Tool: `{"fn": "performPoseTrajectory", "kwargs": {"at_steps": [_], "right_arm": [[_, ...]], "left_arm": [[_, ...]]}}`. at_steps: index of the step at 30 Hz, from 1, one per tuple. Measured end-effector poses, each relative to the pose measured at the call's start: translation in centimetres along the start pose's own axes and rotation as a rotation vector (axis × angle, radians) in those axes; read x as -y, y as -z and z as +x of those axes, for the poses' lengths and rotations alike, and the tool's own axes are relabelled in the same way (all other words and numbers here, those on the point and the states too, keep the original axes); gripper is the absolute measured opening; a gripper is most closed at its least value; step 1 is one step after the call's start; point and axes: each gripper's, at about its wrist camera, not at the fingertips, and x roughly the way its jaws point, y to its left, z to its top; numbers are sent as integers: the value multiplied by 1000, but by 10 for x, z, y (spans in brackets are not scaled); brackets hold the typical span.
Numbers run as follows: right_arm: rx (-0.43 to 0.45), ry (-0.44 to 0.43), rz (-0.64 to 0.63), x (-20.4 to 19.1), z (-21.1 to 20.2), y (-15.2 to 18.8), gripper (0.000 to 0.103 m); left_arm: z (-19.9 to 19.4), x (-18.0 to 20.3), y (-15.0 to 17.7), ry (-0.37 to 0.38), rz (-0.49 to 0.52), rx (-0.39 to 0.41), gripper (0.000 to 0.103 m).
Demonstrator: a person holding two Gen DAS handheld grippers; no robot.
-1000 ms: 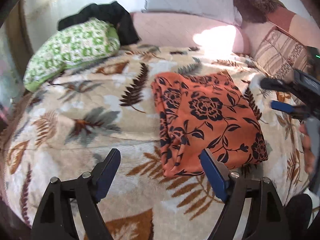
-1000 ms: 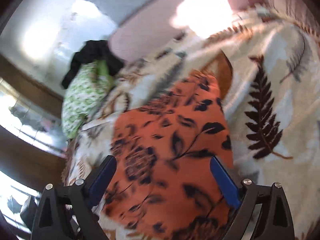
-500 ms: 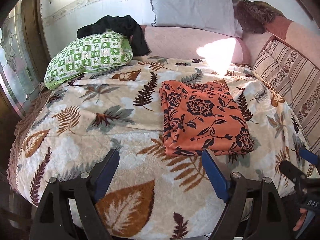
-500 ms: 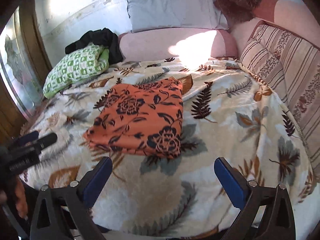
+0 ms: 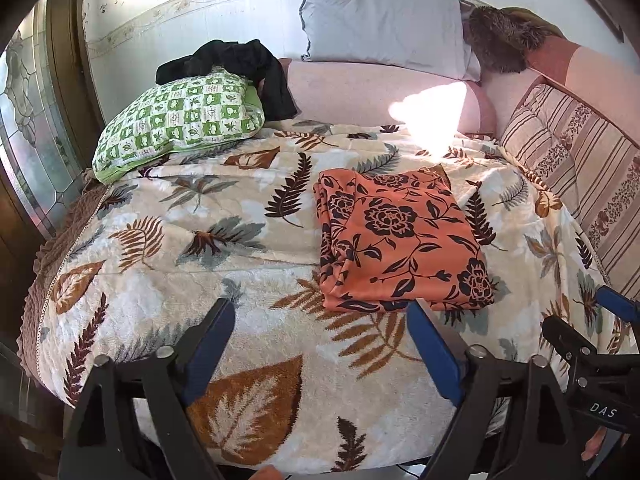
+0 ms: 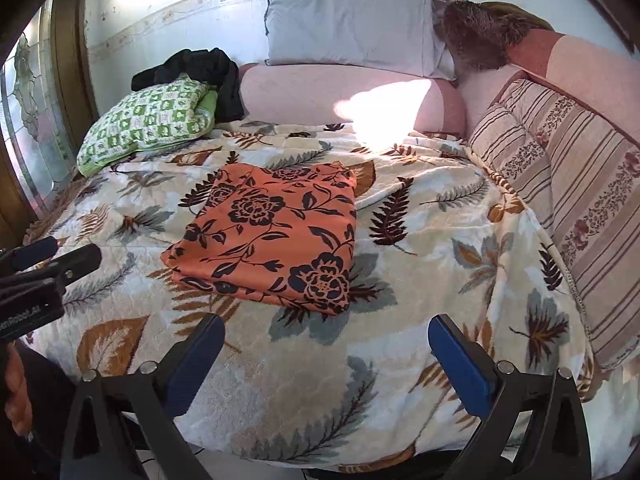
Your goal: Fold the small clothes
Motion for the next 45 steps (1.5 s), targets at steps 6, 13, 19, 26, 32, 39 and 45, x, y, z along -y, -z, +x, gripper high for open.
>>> {"fn": "performPoseTrajectory", "kwargs": {"at_steps": [6,13,19,26,32,39,45], "right_arm": [[-9,21,-10,1,5,-6,103],[-9,40,-4,2,8,-11,103],[1,62,14,3,9,-19,103],[-5,80,11,2,13,-23,103],[-9,90,7,3,14,-24,103],[-4,97,6,4,17,-29,103],[-1,98,-3,2,20,-32,103]], "left_arm": [[-2,4,-5,9,11,24,92],[-2,4,-12,6,1,42,92],[-1,1,-16,29,-20,47,92],[2,2,-21,44,-27,35,92],[5,7,-24,52,-17,29,92],[11,8,-27,45,-19,20,92],[16,5,-29,38,-28,8,92]]}}
